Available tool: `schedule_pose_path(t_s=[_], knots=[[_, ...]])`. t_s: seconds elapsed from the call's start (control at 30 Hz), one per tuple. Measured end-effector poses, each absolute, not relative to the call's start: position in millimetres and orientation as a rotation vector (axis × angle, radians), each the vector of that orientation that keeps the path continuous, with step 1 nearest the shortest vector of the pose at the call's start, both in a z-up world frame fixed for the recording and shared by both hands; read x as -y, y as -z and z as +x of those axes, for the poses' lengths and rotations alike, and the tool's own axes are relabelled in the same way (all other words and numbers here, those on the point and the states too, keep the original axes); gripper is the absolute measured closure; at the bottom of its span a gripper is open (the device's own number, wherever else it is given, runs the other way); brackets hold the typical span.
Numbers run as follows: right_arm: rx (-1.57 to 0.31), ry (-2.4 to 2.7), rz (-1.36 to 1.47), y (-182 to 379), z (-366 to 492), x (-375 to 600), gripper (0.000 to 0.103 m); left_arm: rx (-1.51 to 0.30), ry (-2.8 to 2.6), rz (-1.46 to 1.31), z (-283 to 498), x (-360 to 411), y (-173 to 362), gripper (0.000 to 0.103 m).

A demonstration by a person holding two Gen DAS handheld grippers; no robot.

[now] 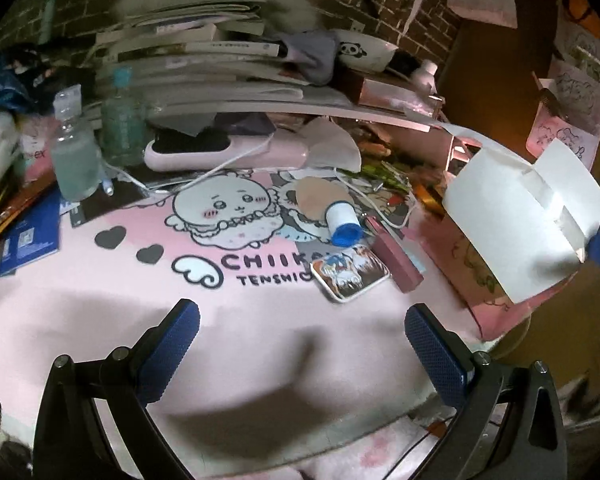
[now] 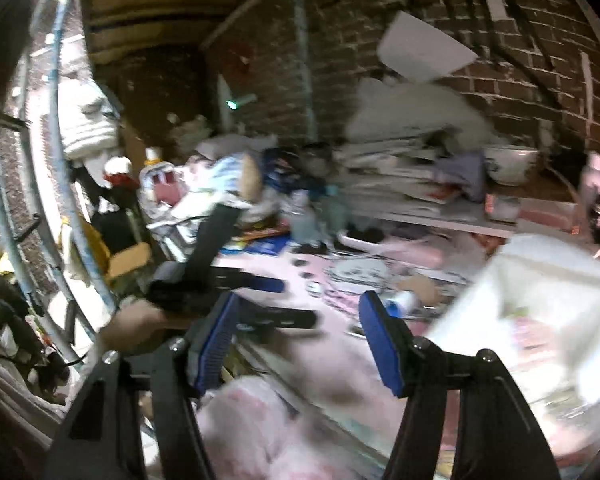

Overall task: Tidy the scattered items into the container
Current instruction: 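Move the left tool over the desk toward the anime-print tin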

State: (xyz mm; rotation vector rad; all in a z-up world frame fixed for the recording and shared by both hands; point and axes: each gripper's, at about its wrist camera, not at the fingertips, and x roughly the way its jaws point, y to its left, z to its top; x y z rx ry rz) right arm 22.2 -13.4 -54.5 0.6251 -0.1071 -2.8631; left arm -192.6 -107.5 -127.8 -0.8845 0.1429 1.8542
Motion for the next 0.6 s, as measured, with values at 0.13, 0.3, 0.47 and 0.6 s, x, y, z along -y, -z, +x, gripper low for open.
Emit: schedule_pose_path(t_s=[0.13, 0.3, 0.47, 0.6], knots=[[0.149, 2.819, 0.659, 90, 14, 40, 0.043, -0.131, -1.809, -0.872, -198, 100, 131, 0.000], [0.051, 2.848, 0.710, 120, 7, 57, 0.032, -0.264, -1.760, -0.820, -193, 78, 131, 0.000], [0.136, 2.778, 0.753, 135, 3, 47, 0.031, -0.426, -1.668, -0.728, -186, 57, 133, 0.000], [0.184, 2.745, 0.766, 141, 3, 38, 0.028, -0.524, -1.585, -0.676, -181, 44, 134, 0.000]])
